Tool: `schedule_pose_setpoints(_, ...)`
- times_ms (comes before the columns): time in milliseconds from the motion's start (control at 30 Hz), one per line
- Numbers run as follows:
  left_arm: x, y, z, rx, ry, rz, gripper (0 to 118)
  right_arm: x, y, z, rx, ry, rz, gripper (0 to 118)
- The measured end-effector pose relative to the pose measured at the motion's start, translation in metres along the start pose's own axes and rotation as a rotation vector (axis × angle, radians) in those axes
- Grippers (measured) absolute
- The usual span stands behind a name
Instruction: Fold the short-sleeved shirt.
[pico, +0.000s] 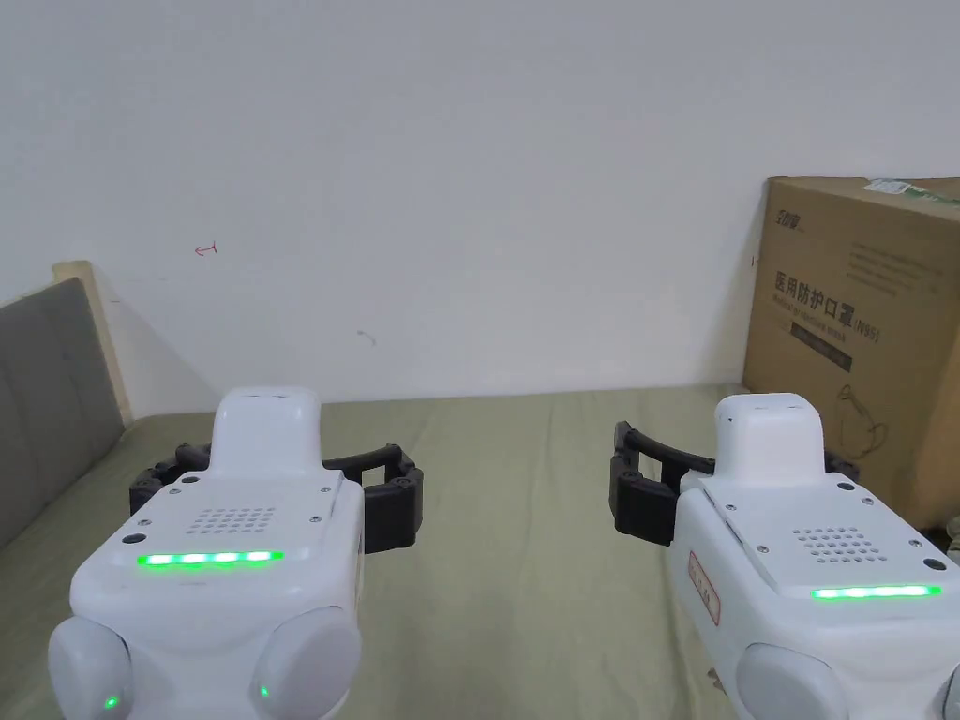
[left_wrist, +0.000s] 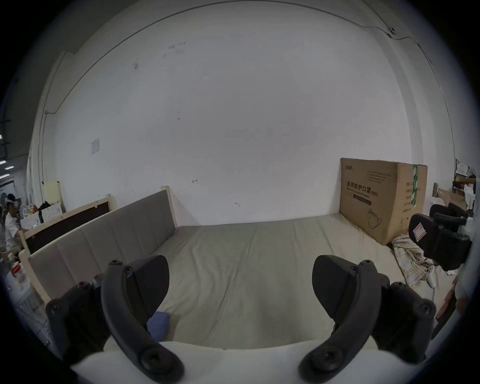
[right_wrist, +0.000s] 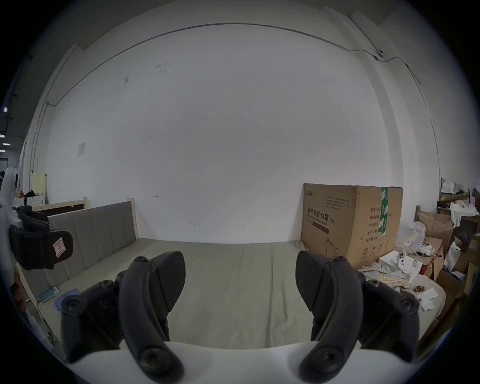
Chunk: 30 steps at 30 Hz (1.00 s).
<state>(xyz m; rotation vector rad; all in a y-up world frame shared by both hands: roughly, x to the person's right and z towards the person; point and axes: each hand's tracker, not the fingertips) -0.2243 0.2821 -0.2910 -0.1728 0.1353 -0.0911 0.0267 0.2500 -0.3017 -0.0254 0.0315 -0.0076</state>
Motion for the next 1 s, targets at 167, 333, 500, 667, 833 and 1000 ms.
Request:
schedule_pose_setpoints(167,-0.0012,-0.0002,-0.0013,-0.006,-0.020,0.030,112,0.0010,-0.0016,-0.0015,-0.005,-0.001,-0.005,92)
schedule_pose_setpoints(333,-0.0019,0.0005,-0.0050,-0.041,-0.003,0.032,112,0.0021,-0.0033,-0.0031,-0.008,-0.004,-0.003,92)
schedule_pose_setpoints(500,0.0007,0.0002,-0.0035,-0.042,0.027,0.017,112,0.0041,-0.0058,-0.0058,-0.015,-0.005,-0.019,92)
schedule_pose_setpoints(667,0.0015,0.0026,-0.0075,-0.046,0.017,0.055,112,0.0025,-0.0074,-0.0067,-0.026,-0.006,-0.013,92)
schedule_pose_setpoints(833,0.0043,0.0008,-0.0075,-0.037,0.010,0.022,112,0.0020,-0.0089,-0.0065,-0.031,-0.009,0.001,92)
schedule_pose_setpoints(1000,0.0072,-0.0033,-0.0073,-0.029,0.012,0.004,112,0.0023,-0.0096,-0.0078,-0.037,-0.006,-0.009,92)
